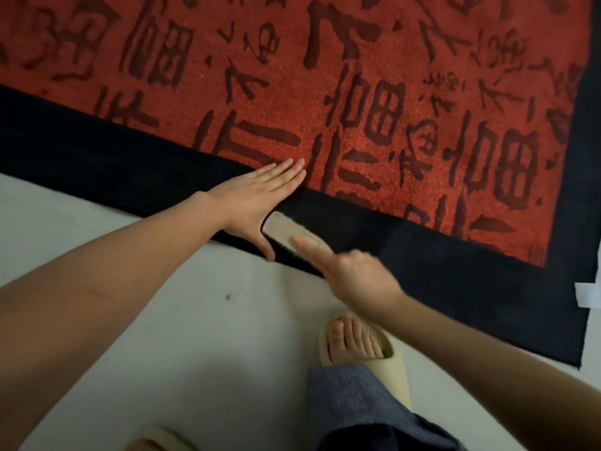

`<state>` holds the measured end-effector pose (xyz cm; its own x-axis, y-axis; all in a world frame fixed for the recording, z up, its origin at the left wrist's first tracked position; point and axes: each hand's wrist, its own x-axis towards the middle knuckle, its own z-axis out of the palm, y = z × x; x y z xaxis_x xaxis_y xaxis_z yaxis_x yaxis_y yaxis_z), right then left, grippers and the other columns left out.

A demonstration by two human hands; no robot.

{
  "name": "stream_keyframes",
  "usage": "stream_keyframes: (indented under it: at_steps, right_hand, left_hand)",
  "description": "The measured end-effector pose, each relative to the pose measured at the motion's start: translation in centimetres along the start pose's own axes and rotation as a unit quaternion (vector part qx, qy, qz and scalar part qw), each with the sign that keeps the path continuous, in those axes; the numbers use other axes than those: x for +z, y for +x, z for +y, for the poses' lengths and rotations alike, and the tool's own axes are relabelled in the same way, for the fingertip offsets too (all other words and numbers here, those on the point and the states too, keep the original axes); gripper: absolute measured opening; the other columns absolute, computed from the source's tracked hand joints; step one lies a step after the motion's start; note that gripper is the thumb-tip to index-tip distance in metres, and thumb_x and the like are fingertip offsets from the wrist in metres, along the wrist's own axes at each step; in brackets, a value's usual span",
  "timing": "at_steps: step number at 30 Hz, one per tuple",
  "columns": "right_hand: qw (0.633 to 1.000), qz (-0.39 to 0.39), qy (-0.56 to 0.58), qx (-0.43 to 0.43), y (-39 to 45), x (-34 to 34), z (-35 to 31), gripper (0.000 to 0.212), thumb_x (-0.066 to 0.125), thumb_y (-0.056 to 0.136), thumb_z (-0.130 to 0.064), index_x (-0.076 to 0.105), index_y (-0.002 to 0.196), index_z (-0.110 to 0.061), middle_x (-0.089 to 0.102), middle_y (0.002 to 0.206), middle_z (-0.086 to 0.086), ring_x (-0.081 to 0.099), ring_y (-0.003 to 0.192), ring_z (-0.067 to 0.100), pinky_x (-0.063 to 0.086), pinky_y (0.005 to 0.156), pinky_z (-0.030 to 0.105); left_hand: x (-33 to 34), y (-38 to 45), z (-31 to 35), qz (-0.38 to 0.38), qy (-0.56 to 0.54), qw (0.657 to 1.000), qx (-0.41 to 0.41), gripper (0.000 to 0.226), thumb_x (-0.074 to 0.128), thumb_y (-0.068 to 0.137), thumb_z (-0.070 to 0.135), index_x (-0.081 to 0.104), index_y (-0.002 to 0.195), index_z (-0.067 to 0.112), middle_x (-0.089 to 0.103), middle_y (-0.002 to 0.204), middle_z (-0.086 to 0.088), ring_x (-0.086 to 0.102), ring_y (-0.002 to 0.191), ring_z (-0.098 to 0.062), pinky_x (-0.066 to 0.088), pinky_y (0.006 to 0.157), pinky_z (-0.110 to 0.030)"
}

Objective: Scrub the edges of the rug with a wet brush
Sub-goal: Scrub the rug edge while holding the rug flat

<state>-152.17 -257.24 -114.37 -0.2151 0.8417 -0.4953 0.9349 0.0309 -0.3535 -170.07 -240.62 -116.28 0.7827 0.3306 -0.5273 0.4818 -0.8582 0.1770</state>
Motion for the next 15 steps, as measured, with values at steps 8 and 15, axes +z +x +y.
stream_keyframes:
  at_steps: [8, 15]
  right_hand:
    - [0.975, 0.147, 0.128, 0.105, 5.3, -4.1, 0.8, 0.049, 0.036, 0.103, -0.030, 0.024, 0.149, -0.046, 0.068, 0.100, 0.020, 0.064, 0.088, 0.040, 0.051, 0.079, 0.047]
    - [0.964, 0.207, 0.122, 0.117, 5.5, -1.1, 0.2, 0.058, 0.039, 0.102, -0.020, 0.018, 0.150, -0.044, 0.070, 0.090, 0.015, 0.065, 0.073, 0.035, 0.053, 0.070, 0.048]
  left_hand:
    - [-1.7, -5.3, -5.0, -0.051, -0.003, 0.997, -0.055, 0.135, 0.061, 0.069, 0.080, -0.031, 0.145, 0.018, -0.036, 0.153, 0.001, -0.030, 0.144, -0.016, -0.005, 0.123, -0.034]
    - [-0.1, -1.4, -4.7, 0.029, -0.025, 0.999, 0.000, 0.146, 0.062, 0.057, 0.087, -0.028, 0.150, 0.019, -0.035, 0.155, 0.002, -0.034, 0.142, -0.016, -0.016, 0.120, -0.036]
